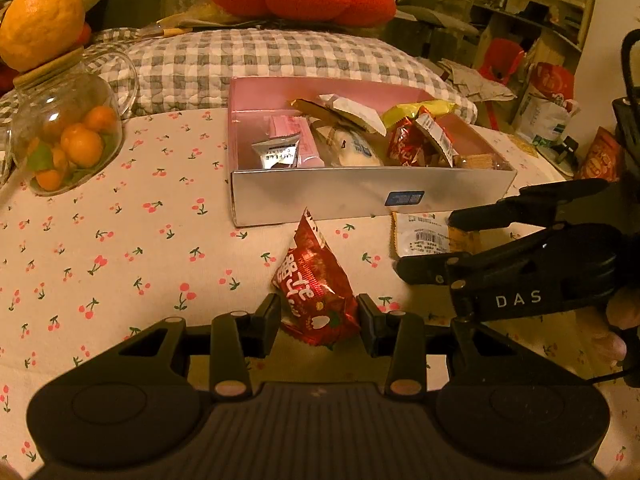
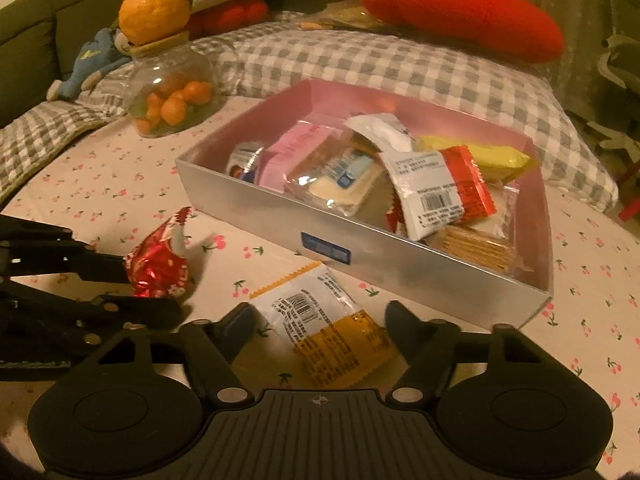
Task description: Organize snacks
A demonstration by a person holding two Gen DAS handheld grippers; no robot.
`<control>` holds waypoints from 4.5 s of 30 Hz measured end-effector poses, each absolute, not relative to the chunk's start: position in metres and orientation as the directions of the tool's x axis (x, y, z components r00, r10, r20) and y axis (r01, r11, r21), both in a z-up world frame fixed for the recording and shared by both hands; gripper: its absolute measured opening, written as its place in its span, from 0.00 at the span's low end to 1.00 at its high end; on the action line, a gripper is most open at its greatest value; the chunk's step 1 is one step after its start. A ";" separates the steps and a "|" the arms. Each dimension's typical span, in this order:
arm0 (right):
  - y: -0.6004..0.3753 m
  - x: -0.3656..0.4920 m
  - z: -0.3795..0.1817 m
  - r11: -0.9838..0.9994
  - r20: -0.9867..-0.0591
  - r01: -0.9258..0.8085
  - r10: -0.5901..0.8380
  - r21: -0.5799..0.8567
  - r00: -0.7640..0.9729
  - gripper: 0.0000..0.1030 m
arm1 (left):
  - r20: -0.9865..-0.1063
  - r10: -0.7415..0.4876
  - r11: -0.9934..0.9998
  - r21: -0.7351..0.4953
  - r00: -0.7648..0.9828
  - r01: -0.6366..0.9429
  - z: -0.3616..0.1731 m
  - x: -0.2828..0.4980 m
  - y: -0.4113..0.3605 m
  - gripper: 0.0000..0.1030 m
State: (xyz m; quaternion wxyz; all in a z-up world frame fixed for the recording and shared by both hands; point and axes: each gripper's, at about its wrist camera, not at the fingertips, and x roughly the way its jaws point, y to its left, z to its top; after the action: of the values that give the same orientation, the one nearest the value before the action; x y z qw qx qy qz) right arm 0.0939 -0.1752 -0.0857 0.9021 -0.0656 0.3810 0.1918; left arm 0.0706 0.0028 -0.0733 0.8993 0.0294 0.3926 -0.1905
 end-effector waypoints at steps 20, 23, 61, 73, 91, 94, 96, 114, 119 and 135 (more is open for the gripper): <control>-0.197 0.084 -0.072 0.957 -0.787 -0.249 0.267 0.148 0.557 0.39 | -0.722 -0.329 0.931 -0.141 0.609 0.336 -0.061 0.067 0.008 0.30; -0.202 0.081 -0.068 0.959 -0.786 -0.228 0.270 0.169 0.556 0.39 | -0.715 -0.337 0.929 -0.145 0.612 0.342 -0.058 0.065 0.007 0.30; -0.252 0.136 -0.012 0.842 -0.571 -0.055 0.410 0.536 0.712 0.39 | -0.666 -0.266 0.951 -0.062 0.697 0.303 -0.020 0.128 -0.032 0.31; -0.241 0.161 -0.029 0.877 -0.587 -0.073 0.377 0.474 0.717 0.39 | -0.701 -0.185 0.965 0.003 0.689 0.262 -0.030 0.160 -0.040 0.31; -0.245 0.167 -0.034 0.889 -0.588 -0.019 0.318 0.457 0.744 0.59 | -0.679 -0.179 0.948 0.075 0.712 0.309 -0.024 0.165 -0.056 0.51; -0.243 0.164 -0.030 0.899 -0.591 -0.023 0.307 0.438 0.746 0.68 | -0.674 -0.182 0.946 0.078 0.716 0.314 -0.018 0.160 -0.055 0.62; -0.243 0.162 -0.026 0.900 -0.592 -0.016 0.300 0.435 0.749 0.70 | -0.670 -0.190 0.943 0.079 0.718 0.324 -0.014 0.157 -0.054 0.70; -0.235 0.086 0.011 0.956 -0.628 0.031 0.167 0.292 0.760 0.82 | -0.688 -0.171 0.946 0.085 0.705 0.312 -0.009 0.097 -0.025 0.94; -0.223 0.046 0.021 0.981 -0.623 0.002 0.122 0.194 0.773 0.87 | -0.699 -0.156 0.950 0.086 0.697 0.299 -0.007 0.077 -0.017 0.96; -0.201 -0.012 0.013 0.997 -0.661 0.032 0.018 0.064 0.750 0.87 | -0.722 -0.055 0.982 0.086 0.690 0.169 0.011 0.025 0.015 1.00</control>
State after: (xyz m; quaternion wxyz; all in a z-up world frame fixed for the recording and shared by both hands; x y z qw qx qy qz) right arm -0.0119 -0.2005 0.0127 0.9349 0.0355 0.3532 -0.0038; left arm 0.0253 0.0148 0.0115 0.9162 0.0729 0.3892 -0.0611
